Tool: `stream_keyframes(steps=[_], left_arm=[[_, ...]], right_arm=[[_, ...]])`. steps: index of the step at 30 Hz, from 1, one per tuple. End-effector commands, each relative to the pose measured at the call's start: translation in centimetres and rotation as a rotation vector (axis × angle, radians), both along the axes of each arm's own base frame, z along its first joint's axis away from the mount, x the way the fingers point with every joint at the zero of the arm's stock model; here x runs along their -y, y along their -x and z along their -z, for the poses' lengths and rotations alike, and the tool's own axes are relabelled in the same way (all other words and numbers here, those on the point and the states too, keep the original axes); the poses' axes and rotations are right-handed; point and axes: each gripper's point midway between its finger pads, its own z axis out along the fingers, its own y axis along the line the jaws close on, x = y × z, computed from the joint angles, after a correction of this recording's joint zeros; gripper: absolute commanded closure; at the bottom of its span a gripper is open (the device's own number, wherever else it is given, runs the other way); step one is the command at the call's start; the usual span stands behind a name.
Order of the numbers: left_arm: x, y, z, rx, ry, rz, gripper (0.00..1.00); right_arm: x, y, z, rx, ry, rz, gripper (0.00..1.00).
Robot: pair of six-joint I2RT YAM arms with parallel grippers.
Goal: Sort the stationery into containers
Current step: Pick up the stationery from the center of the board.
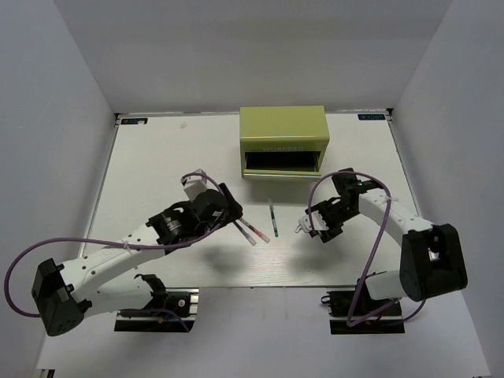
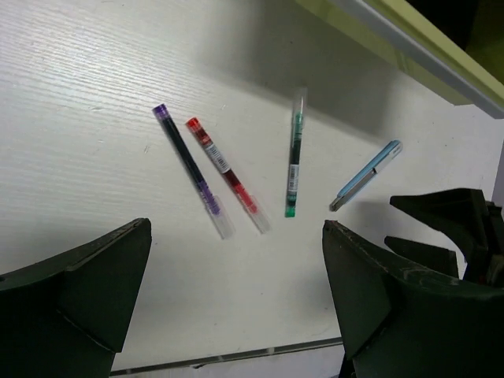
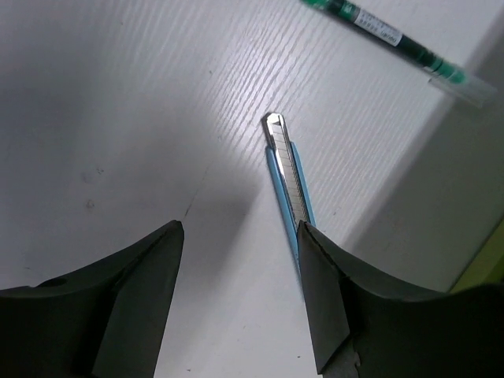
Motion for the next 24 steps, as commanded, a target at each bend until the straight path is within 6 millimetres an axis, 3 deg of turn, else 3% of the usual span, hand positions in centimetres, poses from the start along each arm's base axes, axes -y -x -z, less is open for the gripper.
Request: stream_keyframes(steps=[1,4,9,12,24], left_arm=[[-1.3,1.1,0.3,-0.016,-0.008,0.005,0.0],[-1.7,1.4,0.1,-0.004,0.007,0.005,0.0],[-1.9,1.5,0.0,-0.007,0.014,-0.001,0.0],[-1.9,1.5,0.0,-0.007,0.014,-0.001,0.0],[-1.5,1.5,0.3,-0.01,0.021,0.006,0.0]], right_arm=[[-0.1,-2.6,0.0,0.064,0.056,-0.004,0.34],[-0.3,-3.3,1.1,0.028,0.099,-0.011,0.36],[-1.5,-5.6,0.7,0.052,0.125,-0.012,0.39],[-1.5,-6.1,1.6,0.045,0.181,-0.028,0.4],[-0.3,-4.1,5.0,-0.066,0.352,-0.076,0.52]])
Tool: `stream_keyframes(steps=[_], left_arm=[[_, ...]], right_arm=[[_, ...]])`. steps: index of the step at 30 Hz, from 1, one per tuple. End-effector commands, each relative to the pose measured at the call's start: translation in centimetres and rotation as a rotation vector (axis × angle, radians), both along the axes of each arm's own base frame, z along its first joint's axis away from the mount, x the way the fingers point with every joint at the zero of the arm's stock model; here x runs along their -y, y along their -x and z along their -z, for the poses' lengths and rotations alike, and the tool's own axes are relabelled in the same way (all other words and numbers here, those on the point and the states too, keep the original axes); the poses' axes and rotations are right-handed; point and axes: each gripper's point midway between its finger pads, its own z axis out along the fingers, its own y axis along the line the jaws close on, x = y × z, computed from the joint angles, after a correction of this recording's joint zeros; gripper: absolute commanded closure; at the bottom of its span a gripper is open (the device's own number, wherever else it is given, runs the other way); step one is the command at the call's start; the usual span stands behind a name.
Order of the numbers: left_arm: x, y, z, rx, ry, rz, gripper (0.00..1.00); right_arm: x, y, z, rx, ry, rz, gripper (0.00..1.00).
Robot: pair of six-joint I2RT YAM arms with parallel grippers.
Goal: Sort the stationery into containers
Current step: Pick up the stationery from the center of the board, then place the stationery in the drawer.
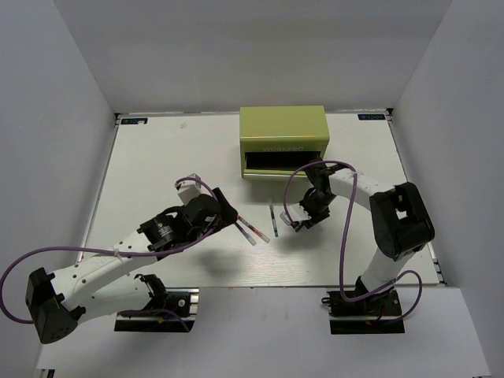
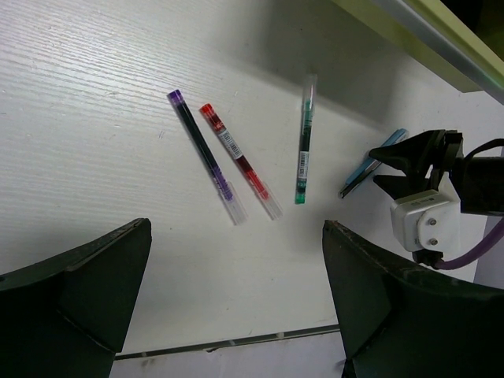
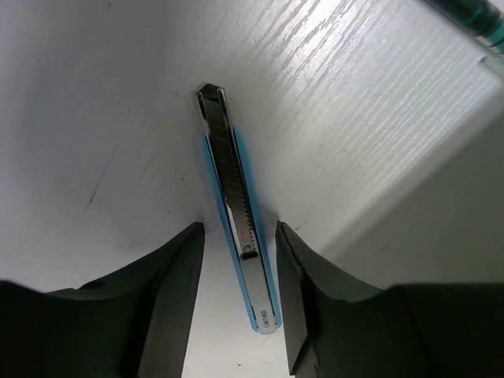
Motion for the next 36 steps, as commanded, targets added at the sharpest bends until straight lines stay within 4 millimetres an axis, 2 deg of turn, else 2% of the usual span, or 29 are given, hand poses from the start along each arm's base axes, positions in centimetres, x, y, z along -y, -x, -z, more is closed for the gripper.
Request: stream_keyframes(steps=[1,2,5,6,7,8,11,15,18,21,23,24,26,27,28,33,36], left_arm=[[0.0,-0.1,0.1,0.0,0.006,-0.008,0.0],[0.0,-0.1,0.1,0.0,0.005,-0.008,0.0],[0.0,-0.1,0.1,0.0,0.005,-0.008,0.0],[0.1,-0.2,0.2,0.0,0.005,-0.008,0.0],[0.1,-0.2,0.2,0.002,-0.001,-0.003,0.0],[0.1,-0.2,0.2,0.002,-0.001,-0.003,0.0],[0.5,-0.4,0.2,0.003,0.011,0.004,0.0],[0.8,-0.4,0.3,-0.002,0.015,0.011,0.0],[1.0,-0.3,0.8,-0.011,0.013,0.017,0.0],[1.4,-0.3,0.9,-0.016,0.018,0.025,0.0],[1.7,-0.4,1.2,-0.019,0.026,0.032,0.0],[1.7,-0.4,1.2,-0.019,0.026,0.032,0.0],[2.2,-0.5,1.5,-0.022,0.038,0.042,0.0],[2.3,-0.4,1.7,-0.032,0.034,0.048,0.0],[2.7,-0.4,1.8,-0.034,0.043,0.055,0.0],[3.1,-0.5,2.0,-0.039,0.047,0.062,0.0],[3.3,-0.4,2.0,-0.044,0.051,0.068,0.0]], right_arm=[[0.8,1.0,0.8,-0.044,0.067,0.002,0.53],[0.8,1.0,0.9,-0.048,0.071,0.001,0.54],[0.9,2.0,1.1,-0.092,0.088,0.017,0.67],[1.2,2.9,1.1,-0.13,0.101,0.02,0.73],[1.3,3.4,1.1,-0.149,0.108,0.017,0.74],[1.9,4.9,1.1,-0.206,0.131,0.011,0.74],[2.3,6.7,1.0,-0.265,0.132,0.005,0.77],[0.6,6.9,-1.1,-0.249,0.022,0.064,0.8],[-1.9,5.9,-4.6,-0.243,-0.108,0.163,0.83],[-4.0,3.4,-8.4,-0.192,-0.21,0.277,0.84],[-5.8,0.9,-12.5,-0.087,-0.332,0.314,0.84],[-6.2,0.5,-14.1,-0.077,-0.367,0.369,0.84],[-7.0,-1.6,-17.2,0.02,-0.442,0.397,0.84],[-7.1,-2.0,-17.8,0.014,-0.455,0.444,0.84],[-7.5,-3.2,-19.6,0.06,-0.485,0.455,0.84],[-8.3,-7.1,-21.6,0.146,-0.524,0.546,0.84],[-8.5,-9.3,-21.6,0.2,-0.519,0.571,0.84]])
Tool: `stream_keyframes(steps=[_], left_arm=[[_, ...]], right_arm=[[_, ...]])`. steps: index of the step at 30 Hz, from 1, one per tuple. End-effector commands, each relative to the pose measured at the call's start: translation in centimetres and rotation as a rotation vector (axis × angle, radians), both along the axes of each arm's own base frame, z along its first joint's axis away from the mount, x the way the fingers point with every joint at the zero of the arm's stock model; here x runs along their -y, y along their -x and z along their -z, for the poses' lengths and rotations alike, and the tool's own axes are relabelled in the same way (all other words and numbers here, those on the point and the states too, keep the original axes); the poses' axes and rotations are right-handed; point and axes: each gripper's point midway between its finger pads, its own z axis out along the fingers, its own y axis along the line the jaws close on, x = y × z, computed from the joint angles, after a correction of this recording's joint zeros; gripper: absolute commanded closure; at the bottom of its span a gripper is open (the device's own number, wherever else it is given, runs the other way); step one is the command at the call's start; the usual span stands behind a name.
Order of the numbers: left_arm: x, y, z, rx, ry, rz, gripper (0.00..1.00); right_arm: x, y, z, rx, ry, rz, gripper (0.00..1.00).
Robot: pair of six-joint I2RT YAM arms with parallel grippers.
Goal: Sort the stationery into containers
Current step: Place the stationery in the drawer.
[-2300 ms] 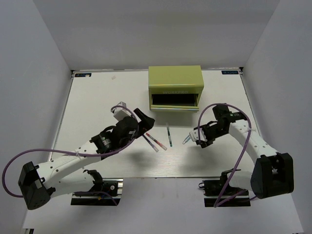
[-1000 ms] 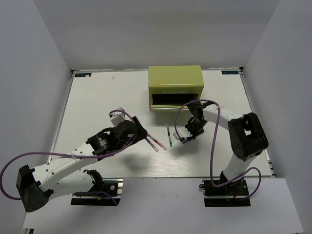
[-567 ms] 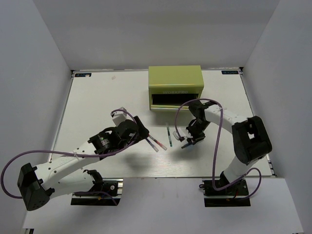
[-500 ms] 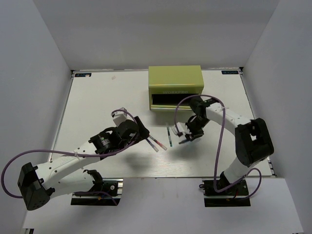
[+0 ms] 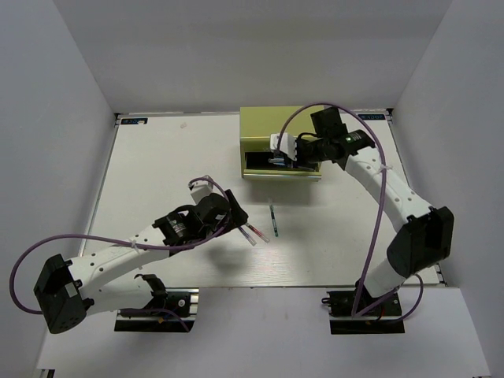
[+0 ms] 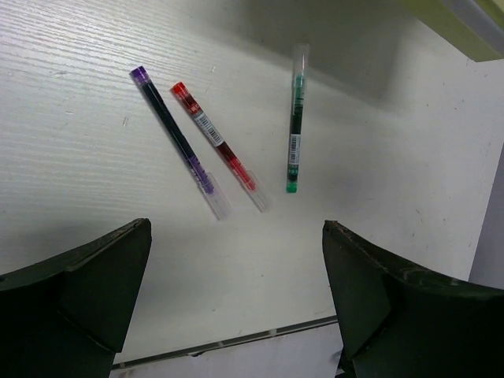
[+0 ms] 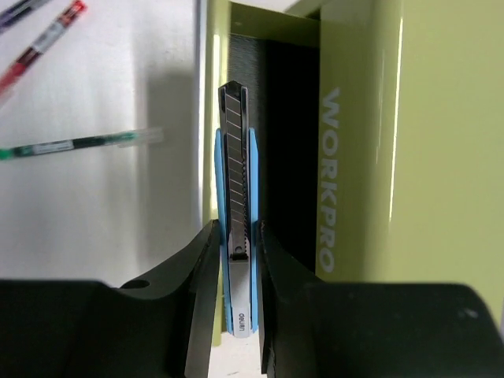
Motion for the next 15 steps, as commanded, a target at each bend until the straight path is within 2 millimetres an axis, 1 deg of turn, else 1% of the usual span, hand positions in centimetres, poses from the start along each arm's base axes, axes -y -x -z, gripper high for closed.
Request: stream_keyframes(steps=[1,2,4,5,6,7,9,10,12,13,14,15], left_arm=[[0.4,-0.1,-0.4,0.009,0.025,0.007,0.0],[0.4,-0.1,-0.4,0.009,0.025,0.007,0.0],[0.4,-0.1,-0.4,0.009,0.025,0.007,0.0],[0.5,-0.2,-0.8,0.015,0.033,0.007,0.0],[0.5,-0.2,-0.8,0.015,0.033,0.007,0.0],[0.5,-0.2,-0.8,0.015,0.033,0.007,0.0],[0.4,-0.1,-0.6,0.009,0.025,0.007,0.0],[0.4,-0.1,-0.6,0.009,0.025,0.007,0.0],[0.4,-0.1,-0.6,0.009,0.025,0.007,0.0],[0.4,-0.1,-0.6,0.009,0.025,0.007,0.0],[0.4,-0.1,-0.6,0.009,0.025,0.007,0.0],[0.4,-0.1,-0.6,0.009,0.025,0.007,0.0]], right_arm=[[-0.8,-2.9,0.0,0.023,-0.005,0.083,0.84],[-0.7,-4.0,0.5,0.028,0.01,0.102,0.83],[-0.9,-5.1,1.0,0.032,0.026,0.122,0.79],[-1.2,-5.9,1.0,0.044,0.027,0.137,0.77],[-1.1,-6.5,1.1,0.06,0.032,0.148,0.68],[-1.0,-6.8,1.2,0.066,0.033,0.158,0.62],[-1.1,-7.4,1.2,0.077,0.032,0.165,0.54],[-1.1,-7.4,1.1,0.073,0.028,0.166,0.52],[-1.6,-6.9,0.8,0.061,0.01,0.14,0.52],[-1.5,-6.8,0.4,0.065,0.002,0.137,0.52],[-1.7,-6.1,0.6,0.042,-0.007,0.113,0.52],[-2.1,-5.5,-0.1,0.035,-0.031,0.084,0.66]])
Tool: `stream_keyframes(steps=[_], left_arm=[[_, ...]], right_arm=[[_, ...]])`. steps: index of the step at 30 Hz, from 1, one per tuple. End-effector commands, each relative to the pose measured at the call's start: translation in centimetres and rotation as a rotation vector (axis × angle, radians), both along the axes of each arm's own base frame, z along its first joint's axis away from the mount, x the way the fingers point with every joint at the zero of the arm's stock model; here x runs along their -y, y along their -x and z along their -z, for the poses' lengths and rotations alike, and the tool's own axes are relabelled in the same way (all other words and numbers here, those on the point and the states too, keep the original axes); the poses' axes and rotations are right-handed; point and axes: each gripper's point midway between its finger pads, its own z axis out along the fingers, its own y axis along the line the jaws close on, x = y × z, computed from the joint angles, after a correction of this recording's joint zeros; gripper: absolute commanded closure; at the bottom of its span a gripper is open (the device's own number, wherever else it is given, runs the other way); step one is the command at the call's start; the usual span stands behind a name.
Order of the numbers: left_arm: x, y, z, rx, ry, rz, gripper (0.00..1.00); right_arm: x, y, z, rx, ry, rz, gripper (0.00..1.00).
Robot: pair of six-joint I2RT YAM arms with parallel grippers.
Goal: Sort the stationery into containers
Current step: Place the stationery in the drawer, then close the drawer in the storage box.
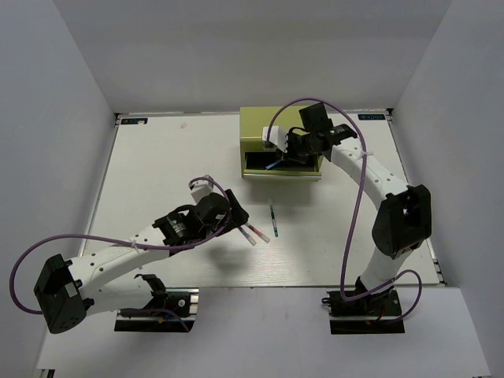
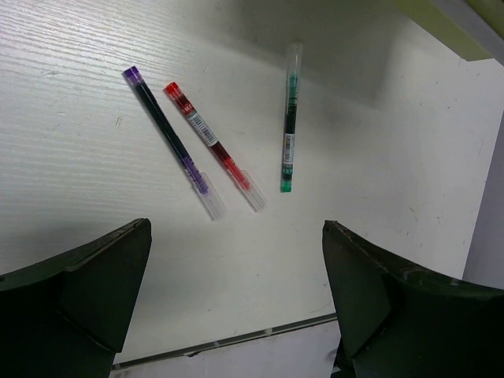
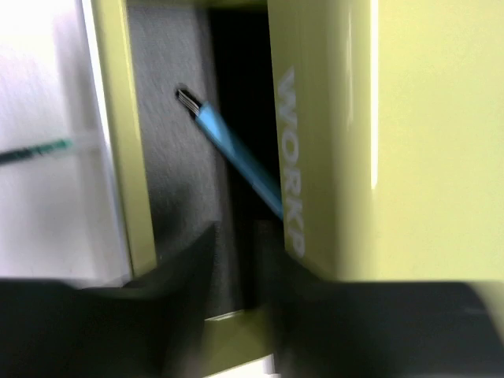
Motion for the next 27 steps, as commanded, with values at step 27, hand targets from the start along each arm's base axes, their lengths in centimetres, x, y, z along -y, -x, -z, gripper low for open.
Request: stream_keyframes(steps=[27], left_arm=[[0.0,-0.3,0.4,0.001,-0.027,0.006,0.0]], right_arm=[[-3.2,-0.6,2.5,0.033,-0.016,-0.014,1.0]])
